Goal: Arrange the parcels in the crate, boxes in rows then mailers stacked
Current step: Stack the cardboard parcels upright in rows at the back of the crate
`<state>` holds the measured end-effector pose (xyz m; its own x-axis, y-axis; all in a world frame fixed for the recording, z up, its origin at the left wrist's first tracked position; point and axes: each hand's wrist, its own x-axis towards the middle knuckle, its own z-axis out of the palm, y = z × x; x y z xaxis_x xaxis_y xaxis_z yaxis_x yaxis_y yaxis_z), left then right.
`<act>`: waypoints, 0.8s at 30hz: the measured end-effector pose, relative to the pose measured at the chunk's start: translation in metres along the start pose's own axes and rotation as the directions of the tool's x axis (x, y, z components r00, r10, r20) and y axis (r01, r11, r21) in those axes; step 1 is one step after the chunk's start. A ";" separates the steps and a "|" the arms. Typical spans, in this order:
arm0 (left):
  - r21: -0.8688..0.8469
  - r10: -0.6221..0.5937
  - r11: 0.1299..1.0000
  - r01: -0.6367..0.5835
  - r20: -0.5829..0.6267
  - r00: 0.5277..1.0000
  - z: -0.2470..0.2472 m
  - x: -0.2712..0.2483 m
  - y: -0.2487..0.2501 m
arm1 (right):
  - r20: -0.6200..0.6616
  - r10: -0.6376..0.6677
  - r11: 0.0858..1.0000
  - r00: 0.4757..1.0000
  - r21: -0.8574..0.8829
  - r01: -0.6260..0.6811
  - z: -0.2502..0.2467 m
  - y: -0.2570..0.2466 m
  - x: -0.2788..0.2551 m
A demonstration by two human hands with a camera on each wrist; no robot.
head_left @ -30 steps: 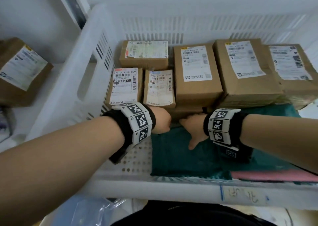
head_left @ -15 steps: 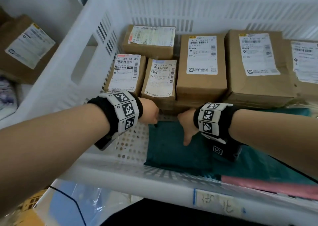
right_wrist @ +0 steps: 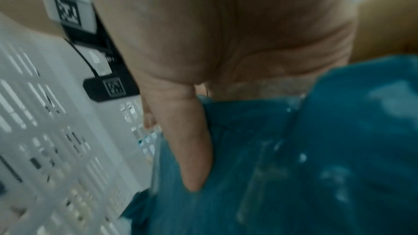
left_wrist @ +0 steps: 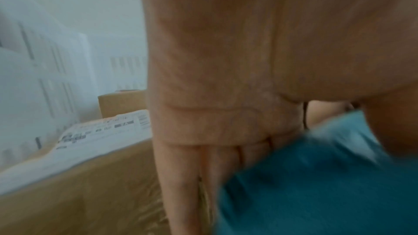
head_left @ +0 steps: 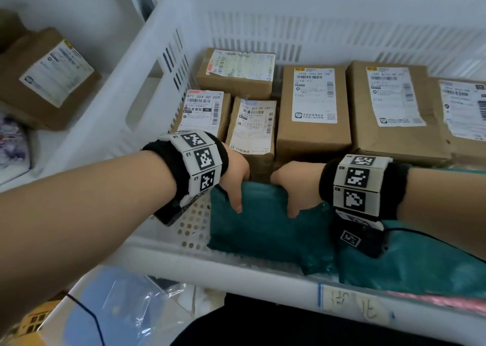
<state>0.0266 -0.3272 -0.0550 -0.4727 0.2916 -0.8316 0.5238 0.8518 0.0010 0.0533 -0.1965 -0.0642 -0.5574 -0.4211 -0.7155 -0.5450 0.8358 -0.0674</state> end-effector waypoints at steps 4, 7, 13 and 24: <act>0.110 0.012 0.994 -0.003 -0.081 0.997 -0.007 -0.015 -0.002 | -0.147 0.010 0.994 0.989 0.109 0.006 -0.011 -0.001 -0.012; 0.286 -0.048 0.954 0.087 -0.139 0.989 -0.008 -0.030 -0.009 | 0.043 0.005 0.965 0.999 0.262 -0.017 -0.010 0.000 -0.011; 0.296 -0.013 0.953 0.055 -0.141 0.990 -0.002 -0.049 -0.024 | 0.267 -0.001 0.820 0.964 0.552 -0.152 0.006 -0.004 0.002; 0.106 0.037 0.994 0.001 -0.353 0.935 -0.009 -0.068 -0.014 | 0.235 -0.410 0.376 0.881 0.924 -0.071 0.006 0.012 0.017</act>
<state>0.0455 -0.3555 0.0065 -0.6727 0.4573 -0.5817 0.5955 0.8012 -0.0587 0.0415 -0.1916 -0.0810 -0.1204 -0.6310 -0.7663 0.4135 0.6699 -0.6166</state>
